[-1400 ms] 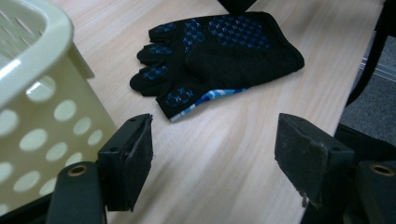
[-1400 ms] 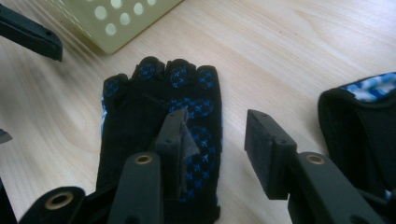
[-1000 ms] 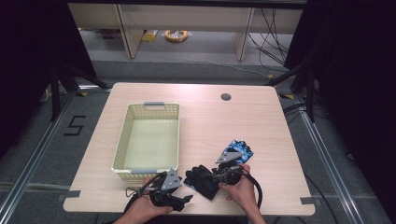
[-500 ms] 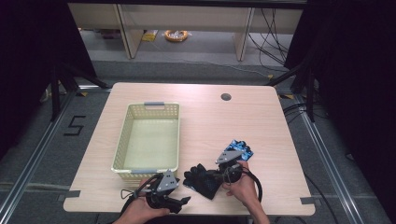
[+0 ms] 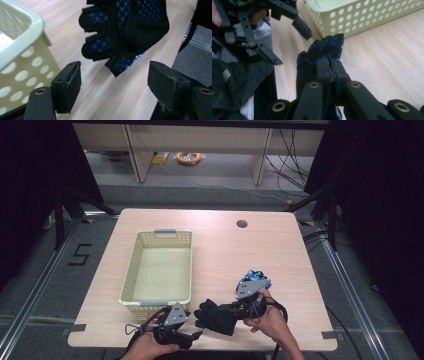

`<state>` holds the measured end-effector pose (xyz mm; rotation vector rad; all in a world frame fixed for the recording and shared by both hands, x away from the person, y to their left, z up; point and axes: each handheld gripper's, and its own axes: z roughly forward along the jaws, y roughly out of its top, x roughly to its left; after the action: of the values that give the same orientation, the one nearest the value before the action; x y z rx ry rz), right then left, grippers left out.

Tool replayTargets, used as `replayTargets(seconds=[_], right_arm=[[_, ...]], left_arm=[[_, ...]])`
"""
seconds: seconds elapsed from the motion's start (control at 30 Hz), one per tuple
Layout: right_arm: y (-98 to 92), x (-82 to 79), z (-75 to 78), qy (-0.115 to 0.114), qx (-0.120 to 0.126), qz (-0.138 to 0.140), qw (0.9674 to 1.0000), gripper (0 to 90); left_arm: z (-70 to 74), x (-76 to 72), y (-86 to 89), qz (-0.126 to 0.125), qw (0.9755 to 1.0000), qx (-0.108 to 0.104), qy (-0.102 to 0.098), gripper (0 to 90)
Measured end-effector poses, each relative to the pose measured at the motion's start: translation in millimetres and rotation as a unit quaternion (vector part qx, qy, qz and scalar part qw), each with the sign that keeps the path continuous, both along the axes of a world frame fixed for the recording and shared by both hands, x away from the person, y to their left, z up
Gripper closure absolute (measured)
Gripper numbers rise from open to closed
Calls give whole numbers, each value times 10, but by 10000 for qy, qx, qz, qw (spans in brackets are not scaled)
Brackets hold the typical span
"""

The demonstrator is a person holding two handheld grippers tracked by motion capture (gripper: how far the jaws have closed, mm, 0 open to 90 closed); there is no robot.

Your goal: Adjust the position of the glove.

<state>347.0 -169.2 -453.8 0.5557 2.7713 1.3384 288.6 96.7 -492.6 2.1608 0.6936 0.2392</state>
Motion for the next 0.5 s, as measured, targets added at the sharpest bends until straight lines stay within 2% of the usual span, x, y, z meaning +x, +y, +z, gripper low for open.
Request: replayTargets(seconds=[0.13,0.17,0.2,0.23,0.27,0.3,0.33,0.4,0.5], right_arm=[[0,93,-73,61,-111,176,9998,874],[0,93,-73,61,-111,176,9998,874],[-8,175,-113,129,-210,227,9994,874],[-8,175,-113,129,-210,227,9994,874],[-13,199,-131,266,-228,121,9993,874],[-14,287,-178,250,-253,180,9992,874],[-14,287,-178,250,-253,180,9992,874],[12,341,-241,372,-402,231,9982,873],[40,409,-319,303,-574,291,9975,870]], left_arm=[[-17,-8,-13,-43,9999,90,-7,267],[-16,1,-7,-164,9997,174,-68,267],[-37,-20,-37,20,10000,-14,34,267],[-36,-12,-29,-24,10000,83,25,267],[-38,-3,-23,-46,9999,166,8,267],[-40,-3,-22,-63,9998,173,19,267],[-40,-3,-22,-63,9998,173,19,267],[-47,2,-14,-98,9998,167,24,267],[-59,-2,-13,-43,9998,189,30,267]])
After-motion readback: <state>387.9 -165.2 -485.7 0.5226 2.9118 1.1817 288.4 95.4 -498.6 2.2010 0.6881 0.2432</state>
